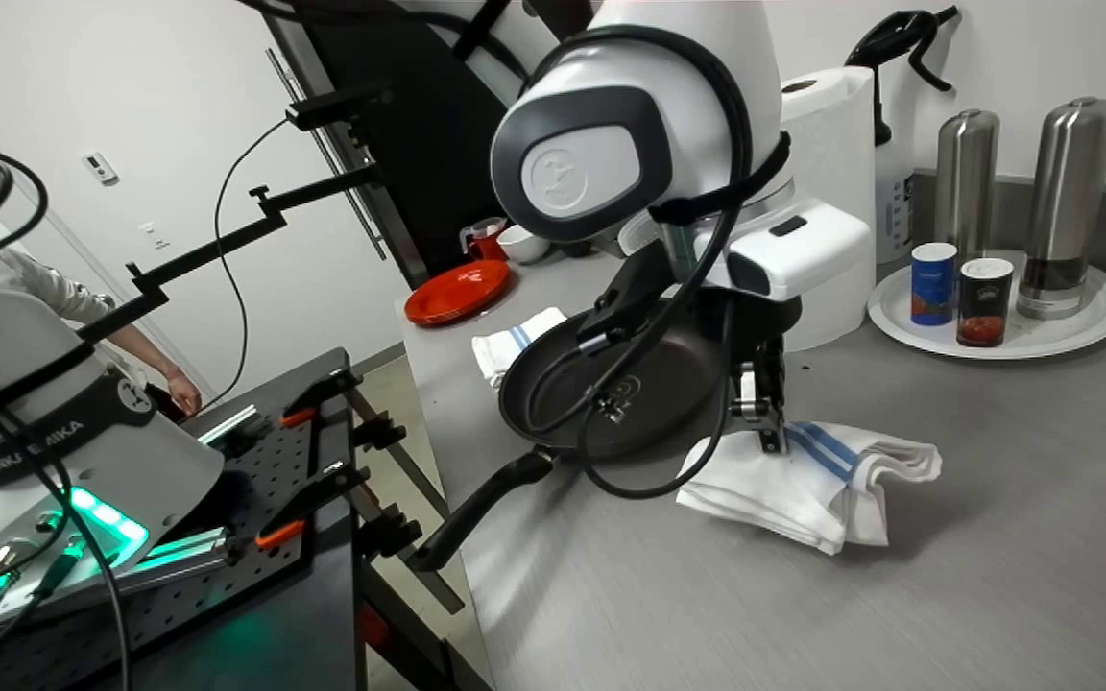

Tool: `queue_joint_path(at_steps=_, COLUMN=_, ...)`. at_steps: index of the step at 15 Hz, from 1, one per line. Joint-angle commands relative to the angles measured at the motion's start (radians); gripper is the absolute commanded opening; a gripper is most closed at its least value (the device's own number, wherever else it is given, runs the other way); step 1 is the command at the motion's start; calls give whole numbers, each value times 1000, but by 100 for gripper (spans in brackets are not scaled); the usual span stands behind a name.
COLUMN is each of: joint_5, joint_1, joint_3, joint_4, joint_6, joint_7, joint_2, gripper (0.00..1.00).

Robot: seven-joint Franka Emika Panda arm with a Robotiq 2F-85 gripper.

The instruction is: Pick up the white and blue towel on the right and use it to wipe the black pan

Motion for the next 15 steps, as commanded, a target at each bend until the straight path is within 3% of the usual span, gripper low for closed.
queue_joint_path(at_steps=1, joint_5=19, joint_1=-5, joint_3=-1, joint_4=31, joint_6=9, joint_7=24, joint_2=39, gripper=2)
queue_joint_path(at_steps=15, joint_5=35, joint_1=-15, joint_3=1, joint_4=59, joint_6=6, joint_7=56, joint_2=100, gripper=2)
